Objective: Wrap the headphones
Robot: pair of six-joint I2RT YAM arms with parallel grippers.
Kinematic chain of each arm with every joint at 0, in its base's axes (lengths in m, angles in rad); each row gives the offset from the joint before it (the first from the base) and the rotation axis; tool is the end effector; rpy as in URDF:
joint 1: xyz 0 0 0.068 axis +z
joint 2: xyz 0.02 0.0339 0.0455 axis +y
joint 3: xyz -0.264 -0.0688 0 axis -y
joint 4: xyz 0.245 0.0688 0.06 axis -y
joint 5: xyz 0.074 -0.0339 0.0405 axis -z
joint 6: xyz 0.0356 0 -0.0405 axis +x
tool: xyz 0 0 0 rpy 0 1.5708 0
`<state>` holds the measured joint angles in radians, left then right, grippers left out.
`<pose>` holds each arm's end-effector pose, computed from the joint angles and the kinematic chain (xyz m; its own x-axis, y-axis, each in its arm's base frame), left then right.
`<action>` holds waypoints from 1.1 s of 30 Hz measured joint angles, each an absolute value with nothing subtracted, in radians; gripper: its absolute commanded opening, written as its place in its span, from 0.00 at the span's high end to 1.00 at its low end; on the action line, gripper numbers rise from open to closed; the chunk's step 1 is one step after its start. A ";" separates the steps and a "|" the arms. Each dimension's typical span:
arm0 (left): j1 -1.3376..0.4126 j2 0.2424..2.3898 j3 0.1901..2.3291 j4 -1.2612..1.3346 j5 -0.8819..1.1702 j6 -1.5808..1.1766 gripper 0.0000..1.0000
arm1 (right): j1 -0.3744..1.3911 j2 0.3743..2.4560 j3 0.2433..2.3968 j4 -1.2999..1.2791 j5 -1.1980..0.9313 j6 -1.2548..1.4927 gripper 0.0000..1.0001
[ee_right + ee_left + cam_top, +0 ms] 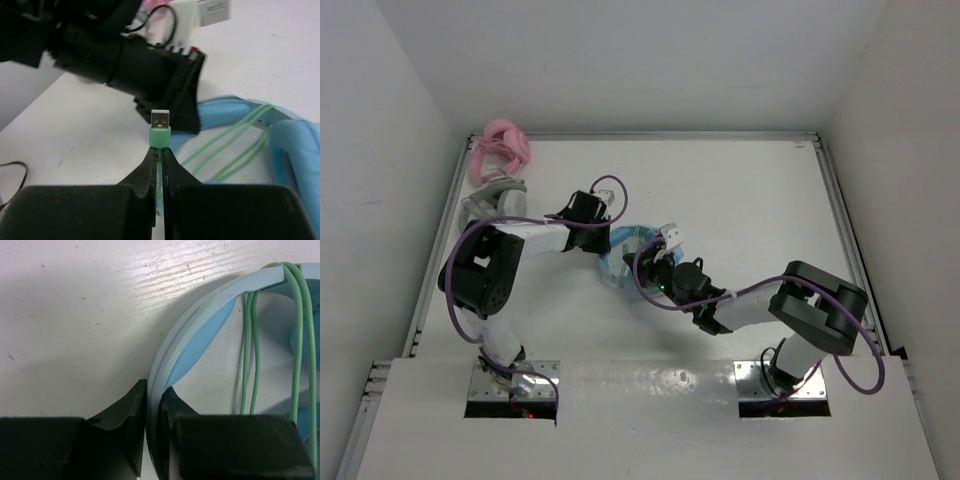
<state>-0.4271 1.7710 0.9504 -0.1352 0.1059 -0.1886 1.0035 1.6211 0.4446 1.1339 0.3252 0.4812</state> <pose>0.3139 -0.1470 0.1445 -0.8179 0.1674 -0.5505 0.3198 0.9276 -0.1930 0.1657 0.2388 0.1694 -0.3108 0.3284 -0.8919 -0.5458 0.7066 0.4504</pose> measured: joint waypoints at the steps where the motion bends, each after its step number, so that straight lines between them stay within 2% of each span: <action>1: -0.427 1.771 0.950 -0.135 0.105 -0.189 1.00 | 1.002 1.615 0.445 1.127 0.349 0.487 1.00; 10: -0.427 1.771 0.950 -0.119 0.072 -0.193 1.00 | 0.940 1.631 0.490 0.997 0.468 0.578 1.00; 17: -0.428 1.771 0.950 -0.094 0.046 -0.191 1.00 | 0.896 1.733 0.590 0.930 0.456 0.635 1.00; 33: -0.428 1.771 0.950 -0.071 0.033 -0.188 1.00 | 0.849 1.788 0.719 0.778 0.384 0.739 1.00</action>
<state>-0.4278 1.7710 0.9504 -0.0711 0.0330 -0.1883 0.8490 1.7882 0.7189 0.7784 0.3843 0.7387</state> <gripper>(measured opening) 0.126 0.009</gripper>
